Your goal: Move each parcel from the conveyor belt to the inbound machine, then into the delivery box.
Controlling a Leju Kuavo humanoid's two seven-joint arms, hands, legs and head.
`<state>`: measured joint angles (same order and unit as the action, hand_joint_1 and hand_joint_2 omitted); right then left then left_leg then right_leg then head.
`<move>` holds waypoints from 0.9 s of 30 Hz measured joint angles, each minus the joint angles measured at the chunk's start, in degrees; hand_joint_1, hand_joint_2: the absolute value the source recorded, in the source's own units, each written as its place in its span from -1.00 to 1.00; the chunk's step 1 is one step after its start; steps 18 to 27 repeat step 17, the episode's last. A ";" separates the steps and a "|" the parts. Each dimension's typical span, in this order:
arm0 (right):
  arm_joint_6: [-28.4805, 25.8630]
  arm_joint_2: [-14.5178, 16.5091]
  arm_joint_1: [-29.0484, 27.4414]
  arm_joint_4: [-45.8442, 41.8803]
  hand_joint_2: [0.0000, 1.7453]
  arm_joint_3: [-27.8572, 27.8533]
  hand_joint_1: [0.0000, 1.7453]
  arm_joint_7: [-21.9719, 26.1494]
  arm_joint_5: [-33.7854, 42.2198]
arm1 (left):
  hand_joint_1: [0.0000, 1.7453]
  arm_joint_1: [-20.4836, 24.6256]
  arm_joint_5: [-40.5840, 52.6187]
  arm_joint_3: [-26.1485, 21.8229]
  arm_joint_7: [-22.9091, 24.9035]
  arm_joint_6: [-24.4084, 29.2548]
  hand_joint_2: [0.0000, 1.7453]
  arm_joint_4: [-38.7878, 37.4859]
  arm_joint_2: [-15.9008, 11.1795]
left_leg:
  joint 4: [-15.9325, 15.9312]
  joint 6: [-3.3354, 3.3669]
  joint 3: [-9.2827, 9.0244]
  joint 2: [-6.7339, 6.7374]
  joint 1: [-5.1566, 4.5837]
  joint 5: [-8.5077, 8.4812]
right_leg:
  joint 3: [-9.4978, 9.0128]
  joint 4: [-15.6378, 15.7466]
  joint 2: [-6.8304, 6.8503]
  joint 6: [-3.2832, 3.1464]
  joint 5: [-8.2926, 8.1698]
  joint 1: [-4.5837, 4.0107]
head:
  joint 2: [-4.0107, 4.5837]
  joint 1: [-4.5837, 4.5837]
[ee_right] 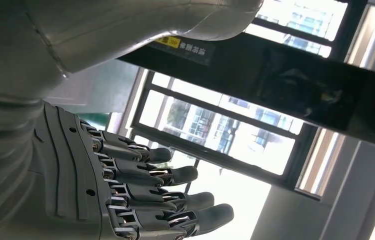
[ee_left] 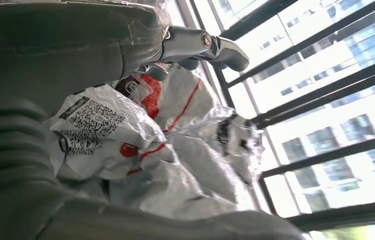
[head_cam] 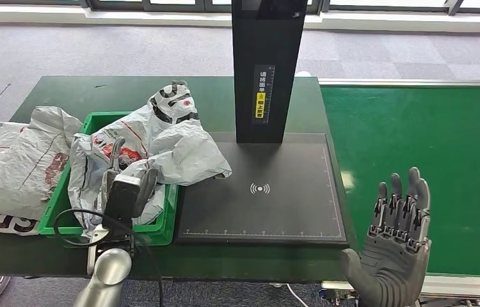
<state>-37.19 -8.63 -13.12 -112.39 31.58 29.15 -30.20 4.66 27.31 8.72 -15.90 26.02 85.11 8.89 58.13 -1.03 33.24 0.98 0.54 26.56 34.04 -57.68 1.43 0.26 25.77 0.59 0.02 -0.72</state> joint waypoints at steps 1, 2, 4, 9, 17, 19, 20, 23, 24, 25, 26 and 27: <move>-0.73 -0.11 -0.46 -0.05 1.00 0.00 -1.00 -0.12 0.18 | -1.00 -1.77 -3.09 0.44 -1.83 0.93 -1.00 2.48 -0.01 | 0.00 -0.01 0.00 0.02 0.00 0.03 | 0.01 0.00 -0.01 0.00 0.03 0.00 | 0.00 0.00; -1.35 -0.24 -0.90 -0.11 1.00 0.00 -1.00 -0.20 0.34 | -1.00 -3.57 -5.32 0.88 -3.18 2.14 -1.00 5.03 -0.02 | 0.00 -0.01 0.00 0.02 0.00 0.06 | 0.03 0.00 -0.03 0.01 0.06 0.00 | 0.00 -0.01; -2.22 -0.55 -1.65 -0.29 1.00 0.00 -1.00 -0.36 0.51 | -1.00 -6.89 -8.33 1.57 -4.51 4.60 -1.00 9.57 -0.02 | 0.00 0.00 0.00 0.03 0.00 0.14 | 0.03 0.00 -0.04 0.05 0.15 0.01 | 0.00 -0.01; -2.75 -1.27 -2.67 -0.50 1.00 0.00 -1.00 -0.97 0.36 | -1.00 -12.66 -13.94 2.67 -5.42 7.37 -1.00 16.32 -0.16 | 0.00 0.06 0.00 0.02 0.00 0.23 | 0.01 0.00 -0.01 0.07 0.24 0.01 | 0.00 0.00; -2.90 -1.54 -4.50 -2.25 1.00 0.00 -1.00 0.27 2.04 | -1.00 -17.14 -34.69 3.17 -14.84 -7.92 -1.00 21.28 -1.28 | 0.00 0.05 -0.01 0.03 0.00 0.24 | 0.01 0.00 -0.02 0.06 0.25 0.01 | 0.00 0.00; -2.90 -1.54 -4.50 -2.25 1.00 0.00 -1.00 0.27 2.04 | -1.00 -17.14 -34.69 3.17 -14.84 -7.92 -1.00 21.28 -1.28 | 0.00 0.05 -0.01 0.03 0.00 0.24 | 0.01 0.00 -0.02 0.06 0.25 0.01 | 0.00 0.00; -2.90 -1.54 -4.50 -2.25 1.00 0.00 -1.00 0.27 2.04 | -1.00 -17.14 -34.69 3.17 -14.84 -7.92 -1.00 21.28 -1.28 | 0.00 0.05 -0.01 0.03 0.00 0.24 | 0.01 0.00 -0.02 0.06 0.25 0.01 | 0.00 0.00; -2.90 -1.54 -4.50 -2.25 1.00 0.00 -1.00 0.27 2.04 | -1.00 -17.14 -34.69 3.17 -14.84 -7.92 -1.00 21.28 -1.28 | 0.00 0.05 -0.01 0.03 0.00 0.24 | 0.01 0.00 -0.02 0.06 0.25 0.01 | 0.00 0.00; -2.90 -1.54 -4.50 -2.25 1.00 0.00 -1.00 0.27 2.04 | -1.00 -17.14 -34.69 3.17 -14.84 -7.92 -1.00 21.28 -1.28 | 0.00 0.05 -0.01 0.03 0.00 0.24 | 0.01 0.00 -0.02 0.06 0.25 0.01 | 0.00 0.00; -2.90 -1.54 -4.50 -2.25 1.00 0.00 -1.00 0.27 2.04 | -1.00 -17.14 -34.69 3.17 -14.84 -7.92 -1.00 21.28 -1.28 | 0.00 0.05 -0.01 0.03 0.00 0.24 | 0.01 0.00 -0.02 0.06 0.25 0.01 | 0.00 0.00; -2.90 -1.54 -4.50 -2.25 1.00 0.00 -1.00 0.27 2.04 | -1.00 -17.14 -34.69 3.17 -14.84 -7.92 -1.00 21.28 -1.28 | 0.00 0.05 -0.01 0.03 0.00 0.24 | 0.01 0.00 -0.02 0.06 0.25 0.01 | 0.00 0.00; -2.90 -1.54 -4.50 -2.25 1.00 0.00 -1.00 0.27 2.04 | -1.00 -17.14 -34.69 3.17 -14.84 -7.92 -1.00 21.28 -1.28 | 0.00 0.05 -0.01 0.03 0.00 0.24 | 0.01 0.00 -0.02 0.06 0.25 0.01 | 0.00 0.00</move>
